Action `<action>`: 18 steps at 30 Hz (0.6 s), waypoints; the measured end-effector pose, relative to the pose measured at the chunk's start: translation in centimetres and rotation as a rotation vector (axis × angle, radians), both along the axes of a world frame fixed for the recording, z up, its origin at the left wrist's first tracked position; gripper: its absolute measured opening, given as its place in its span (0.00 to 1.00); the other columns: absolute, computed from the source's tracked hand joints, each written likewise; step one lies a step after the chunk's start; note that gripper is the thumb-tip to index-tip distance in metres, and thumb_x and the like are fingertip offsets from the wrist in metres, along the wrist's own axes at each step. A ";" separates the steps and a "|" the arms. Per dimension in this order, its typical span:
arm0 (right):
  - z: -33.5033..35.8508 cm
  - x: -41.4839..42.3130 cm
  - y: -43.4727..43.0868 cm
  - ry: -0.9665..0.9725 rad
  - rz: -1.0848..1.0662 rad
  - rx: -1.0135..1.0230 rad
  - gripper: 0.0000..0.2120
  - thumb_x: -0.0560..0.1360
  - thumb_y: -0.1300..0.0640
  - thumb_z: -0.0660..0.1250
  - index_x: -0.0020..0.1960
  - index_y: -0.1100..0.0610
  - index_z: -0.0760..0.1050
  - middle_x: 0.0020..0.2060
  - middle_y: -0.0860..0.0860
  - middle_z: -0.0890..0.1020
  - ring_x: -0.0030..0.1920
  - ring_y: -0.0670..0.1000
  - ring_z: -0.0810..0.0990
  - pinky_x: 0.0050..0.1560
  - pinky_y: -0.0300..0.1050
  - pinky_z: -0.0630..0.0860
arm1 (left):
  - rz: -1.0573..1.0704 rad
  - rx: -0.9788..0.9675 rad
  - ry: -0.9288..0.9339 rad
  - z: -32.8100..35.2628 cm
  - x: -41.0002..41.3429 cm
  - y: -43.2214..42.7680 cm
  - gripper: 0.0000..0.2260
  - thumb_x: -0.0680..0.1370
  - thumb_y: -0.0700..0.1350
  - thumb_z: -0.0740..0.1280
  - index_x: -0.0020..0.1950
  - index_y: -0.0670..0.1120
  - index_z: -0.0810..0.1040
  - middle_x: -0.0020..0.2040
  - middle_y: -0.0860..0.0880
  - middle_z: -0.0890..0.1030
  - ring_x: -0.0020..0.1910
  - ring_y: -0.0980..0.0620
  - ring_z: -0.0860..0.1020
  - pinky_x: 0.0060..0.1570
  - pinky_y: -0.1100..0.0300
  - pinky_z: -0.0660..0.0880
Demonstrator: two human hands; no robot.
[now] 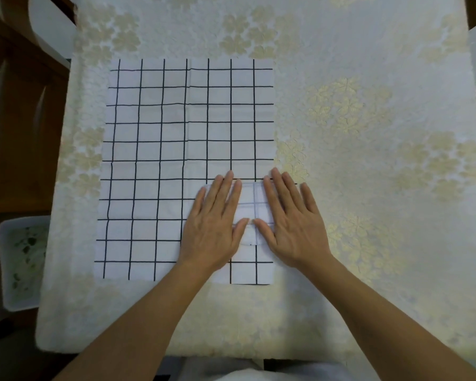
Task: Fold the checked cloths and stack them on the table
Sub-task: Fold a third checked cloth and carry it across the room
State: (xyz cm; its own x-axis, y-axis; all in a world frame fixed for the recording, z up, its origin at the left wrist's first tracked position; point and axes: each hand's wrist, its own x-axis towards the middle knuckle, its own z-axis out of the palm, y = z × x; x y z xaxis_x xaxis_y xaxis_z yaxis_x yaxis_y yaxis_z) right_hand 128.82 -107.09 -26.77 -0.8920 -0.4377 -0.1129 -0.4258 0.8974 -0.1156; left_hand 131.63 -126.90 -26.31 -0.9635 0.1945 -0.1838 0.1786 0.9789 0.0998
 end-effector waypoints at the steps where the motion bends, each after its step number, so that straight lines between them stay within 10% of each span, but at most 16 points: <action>1: 0.0 0.0 0.3 0.002 -0.018 0.006 0.36 0.82 0.36 0.47 0.82 0.57 0.45 0.81 0.54 0.47 0.81 0.52 0.44 0.79 0.59 0.52 | 0.026 0.004 0.002 0.0 0.2 -0.2 0.31 0.84 0.59 0.47 0.82 0.43 0.46 0.82 0.44 0.45 0.81 0.47 0.43 0.79 0.46 0.51; 18: 0.1 1.3 -0.8 -0.012 -0.013 -0.030 0.33 0.84 0.40 0.45 0.82 0.58 0.47 0.81 0.54 0.48 0.81 0.54 0.46 0.77 0.62 0.54 | 0.001 0.031 -0.020 0.5 0.6 2.3 0.30 0.83 0.57 0.44 0.82 0.43 0.46 0.82 0.45 0.44 0.81 0.49 0.44 0.77 0.43 0.53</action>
